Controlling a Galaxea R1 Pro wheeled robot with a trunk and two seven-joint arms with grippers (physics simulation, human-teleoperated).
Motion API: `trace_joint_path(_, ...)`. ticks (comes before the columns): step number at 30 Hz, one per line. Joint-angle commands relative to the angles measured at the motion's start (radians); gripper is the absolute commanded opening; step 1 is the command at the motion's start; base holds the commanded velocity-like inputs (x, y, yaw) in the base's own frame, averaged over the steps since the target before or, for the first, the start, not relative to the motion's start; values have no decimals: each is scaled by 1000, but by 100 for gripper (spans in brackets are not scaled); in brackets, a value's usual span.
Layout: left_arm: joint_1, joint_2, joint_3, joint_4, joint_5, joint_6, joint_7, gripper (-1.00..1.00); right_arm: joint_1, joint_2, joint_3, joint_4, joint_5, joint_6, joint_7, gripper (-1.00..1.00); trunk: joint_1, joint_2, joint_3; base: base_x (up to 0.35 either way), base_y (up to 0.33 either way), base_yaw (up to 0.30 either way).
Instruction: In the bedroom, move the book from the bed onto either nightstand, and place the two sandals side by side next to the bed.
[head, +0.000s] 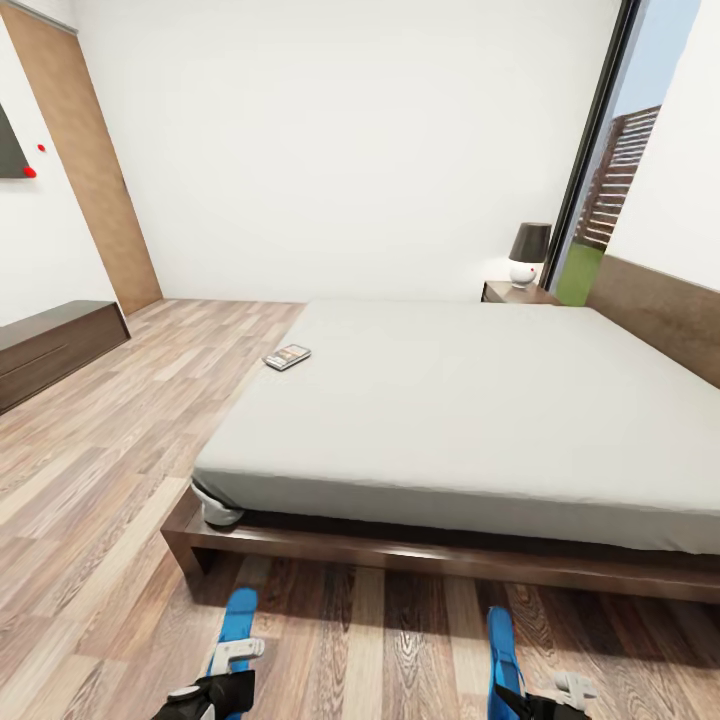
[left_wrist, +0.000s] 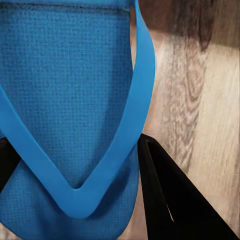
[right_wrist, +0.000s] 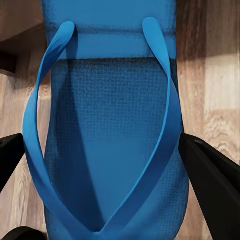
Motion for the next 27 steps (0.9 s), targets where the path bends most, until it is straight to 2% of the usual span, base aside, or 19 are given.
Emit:
trace_joint_path(1,-1,0,2,-2,6,7,-3,-100,-1,-14,2,1,-5,-2,17,-100,0,0,-1,0,0,0)
trace_joint_path(2,-2,0,2,-3,5,8,-2,-100,-1,-36,1,2,-6,-1,41,-100,0,0,-1,0,0,0)
trace_joint_path(3,-4,0,2,-3,5,8,-1,-100,-1,-75,0,2,-8,1,93,-100,0,0,-1,0,0,0)
trace_joint_path(4,-5,0,2,-3,5,8,-1,-100,-1,-100,0,2,-8,4,139,-100,0,0,-1,0,0,0)
trace_joint_path(5,-7,0,2,-4,4,9,-1,-100,-1,-121,-1,2,-9,11,191,-100,0,0,-1,0,0,0)
trace_joint_path(6,-9,0,2,-11,3,9,0,-100,-1,-155,-1,3,-9,25,277,-100,0,0,-1,0,0,0)
trace_joint_path(9,-11,0,2,-58,1,9,0,-100,-1,-227,-2,5,-12,48,421,-100,0,0,-1,0,0,0)
trace_joint_path(10,-11,0,2,-65,0,9,1,-100,-1,-238,-2,5,-16,50,438,-100,0,0,-1,0,0,0)
trace_joint_path(12,-12,0,2,-72,-2,10,1,-100,-1,-250,-2,5,-27,52,456,-100,0,0,-1,0,0,0)
trace_joint_path(15,-13,-1,2,-79,-48,11,2,-100,-1,-256,0,6,-40,54,468,-100,0,0,-1,0,0,0)
trace_joint_path(18,-13,-23,2,-78,-172,13,3,-100,-1,-258,2,6,-43,54,470,-100,0,0,-1,0,0,0)
trace_joint_path(19,-13,-32,2,-76,-232,13,3,-100,-1,-258,3,6,-43,54,471,-100,0,0,-1,0,0,0)
trace_joint_path(21,-13,-37,3,-73,-283,13,3,-100,-1,-257,3,6,-44,54,470,-100,0,0,-1,0,0,0)
trace_joint_path(24,-13,-39,5,-73,-311,13,3,-100,-1,-258,3,5,-44,54,470,-100,8,-14,-7,0,0,0)
trace_joint_path(27,-13,-39,7,-75,-315,12,3,-100,-1,-258,3,5,-44,54,470,-100,19,-35,-17,0,0,0)
